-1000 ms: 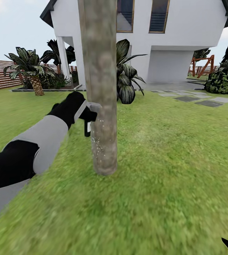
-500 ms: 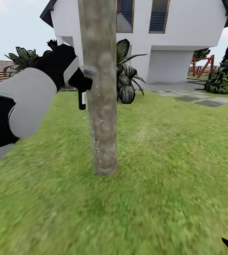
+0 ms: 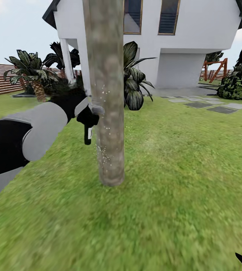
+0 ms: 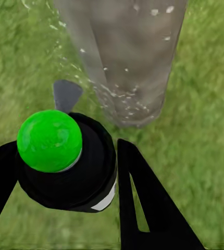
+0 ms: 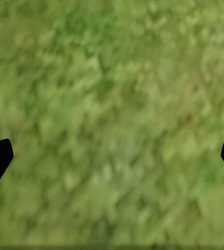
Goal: In the garden, pick up the pesticide atomizer on the floor and spray pesticide onto both trees until each tree trunk is fully covered.
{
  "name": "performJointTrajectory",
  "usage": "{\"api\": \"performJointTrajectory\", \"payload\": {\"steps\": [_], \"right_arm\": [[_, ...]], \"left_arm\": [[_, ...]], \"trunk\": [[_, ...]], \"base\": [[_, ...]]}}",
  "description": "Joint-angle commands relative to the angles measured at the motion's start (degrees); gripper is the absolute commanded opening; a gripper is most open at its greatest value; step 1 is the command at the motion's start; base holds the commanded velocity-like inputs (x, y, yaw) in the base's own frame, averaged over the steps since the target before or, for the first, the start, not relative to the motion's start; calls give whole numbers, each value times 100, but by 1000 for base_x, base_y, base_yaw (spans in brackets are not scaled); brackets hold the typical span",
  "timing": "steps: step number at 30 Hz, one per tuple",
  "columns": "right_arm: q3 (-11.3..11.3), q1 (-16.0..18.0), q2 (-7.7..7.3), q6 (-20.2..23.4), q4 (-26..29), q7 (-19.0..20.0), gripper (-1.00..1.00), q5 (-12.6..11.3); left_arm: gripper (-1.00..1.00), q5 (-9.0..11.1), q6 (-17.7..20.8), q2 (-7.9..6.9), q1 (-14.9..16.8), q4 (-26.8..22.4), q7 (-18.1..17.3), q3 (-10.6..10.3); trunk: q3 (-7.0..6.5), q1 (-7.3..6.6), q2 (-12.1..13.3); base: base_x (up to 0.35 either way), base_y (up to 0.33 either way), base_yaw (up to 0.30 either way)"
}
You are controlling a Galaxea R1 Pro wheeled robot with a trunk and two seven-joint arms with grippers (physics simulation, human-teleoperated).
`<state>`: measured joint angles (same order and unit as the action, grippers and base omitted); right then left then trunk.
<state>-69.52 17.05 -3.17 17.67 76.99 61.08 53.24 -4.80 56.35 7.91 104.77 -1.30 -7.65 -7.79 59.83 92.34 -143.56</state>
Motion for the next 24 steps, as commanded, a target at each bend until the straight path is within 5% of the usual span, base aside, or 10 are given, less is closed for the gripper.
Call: {"api": "performJointTrajectory", "payload": {"steps": [1, 15, 22, 24], "right_arm": [[0, 0, 0, 0, 0, 0, 100, 1], [0, 0, 1, 0, 0, 0, 100, 2], [0, -1, 3, 0, 0, 0, 100, 2], [0, -1, 6, 0, 0, 0, 100, 2]], "left_arm": [[-100, -12, -8, 0, -113, -3, 0, -13], [-100, -21, -743, -137, -1728, -2, -9, -11], [-100, -28, -961, -174, -2030, -49, -3, 3], [-100, -29, -914, -274, -2038, -605, 8, 19]], "trunk": [[-2, -2, -1], [-2, -2, -1], [-2, -2, -1], [-2, -2, -1]], "base": [[0, 0, 0], [0, 0, 0], [0, 0, 0], [0, 0, 0]]}}
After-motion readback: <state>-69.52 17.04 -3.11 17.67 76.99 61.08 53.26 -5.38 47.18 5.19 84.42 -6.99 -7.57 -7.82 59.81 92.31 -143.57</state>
